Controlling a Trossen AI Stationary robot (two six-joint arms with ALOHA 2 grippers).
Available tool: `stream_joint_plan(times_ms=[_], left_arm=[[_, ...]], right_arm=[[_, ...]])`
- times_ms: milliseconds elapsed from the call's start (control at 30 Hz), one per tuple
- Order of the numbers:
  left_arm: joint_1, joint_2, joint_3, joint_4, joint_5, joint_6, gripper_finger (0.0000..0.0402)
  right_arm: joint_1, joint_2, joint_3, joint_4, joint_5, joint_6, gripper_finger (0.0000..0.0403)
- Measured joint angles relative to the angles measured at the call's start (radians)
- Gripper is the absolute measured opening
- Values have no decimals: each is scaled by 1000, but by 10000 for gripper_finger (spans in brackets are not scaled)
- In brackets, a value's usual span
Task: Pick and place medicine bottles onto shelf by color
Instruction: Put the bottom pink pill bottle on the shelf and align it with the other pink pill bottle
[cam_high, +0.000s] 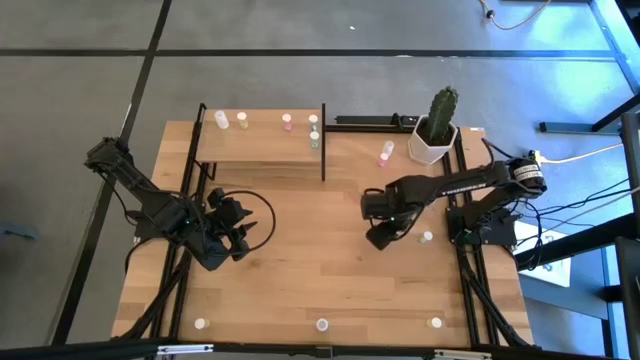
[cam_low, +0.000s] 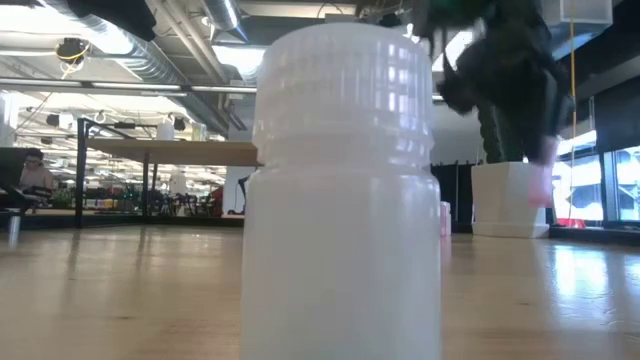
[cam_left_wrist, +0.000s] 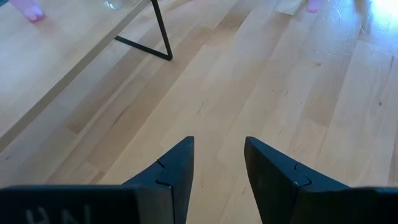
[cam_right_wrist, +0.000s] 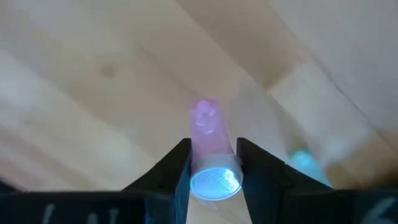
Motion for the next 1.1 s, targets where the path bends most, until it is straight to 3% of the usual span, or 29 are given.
stream_joint_plan(times_ms=[233, 700, 900, 1100], left_arm=[[0, 0, 0, 0, 0, 30, 135], [-1, 0, 0, 0, 8, 28, 135], [-1, 0, 0, -1, 8, 28, 135], [-1, 0, 0, -1, 8, 26, 135]], right_arm=[[-2, 67, 234, -56, 31, -81, 118], [-47, 477, 758, -161, 37, -448, 119], [-62, 616, 868, -170, 38, -522, 119], [-65, 705, 891, -171, 38, -561, 119]])
